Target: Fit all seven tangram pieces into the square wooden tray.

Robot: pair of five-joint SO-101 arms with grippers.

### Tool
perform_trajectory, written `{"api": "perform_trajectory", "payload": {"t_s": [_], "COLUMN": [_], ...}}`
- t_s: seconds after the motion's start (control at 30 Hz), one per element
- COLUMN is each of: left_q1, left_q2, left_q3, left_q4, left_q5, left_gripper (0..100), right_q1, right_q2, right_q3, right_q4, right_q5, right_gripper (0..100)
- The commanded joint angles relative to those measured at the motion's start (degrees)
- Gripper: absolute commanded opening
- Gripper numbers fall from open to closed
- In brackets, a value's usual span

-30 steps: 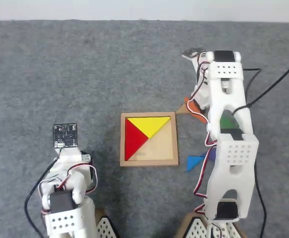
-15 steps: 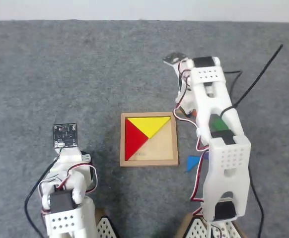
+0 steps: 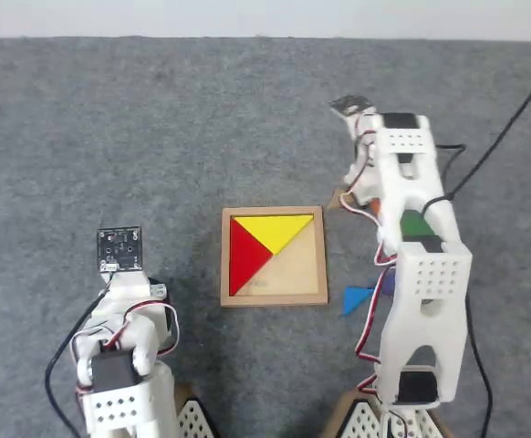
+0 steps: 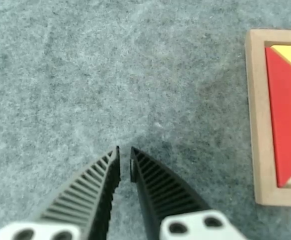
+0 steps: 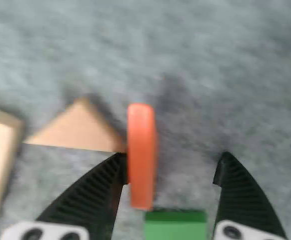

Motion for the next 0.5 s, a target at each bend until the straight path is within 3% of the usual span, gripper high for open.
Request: {"api": "perform_trajectory", "payload": {"t_s": [0.0, 0.33, 0.47], "left_q1": [0.35, 0.35, 0.35], "left_q2": [-1.05, -1.05, -1.05], "left_q3": [-0.31, -0.31, -0.31], "left_q4": [0.18, 0.18, 0.18], "left_q5": [-0.26, -0.26, -0.26], "left_gripper": [4, 4, 4], "right_q1": [1.98, 0.57, 0.92], "right_q2": [-0.57, 0.31, -3.65], "right_q3": [-2.99, -2.73, -2.81], "right_q4": [2.51, 4.26, 4.18], "right_q5": [0.00, -0.70, -5.36], "right_gripper": [28.1, 28.1, 28.1]}}
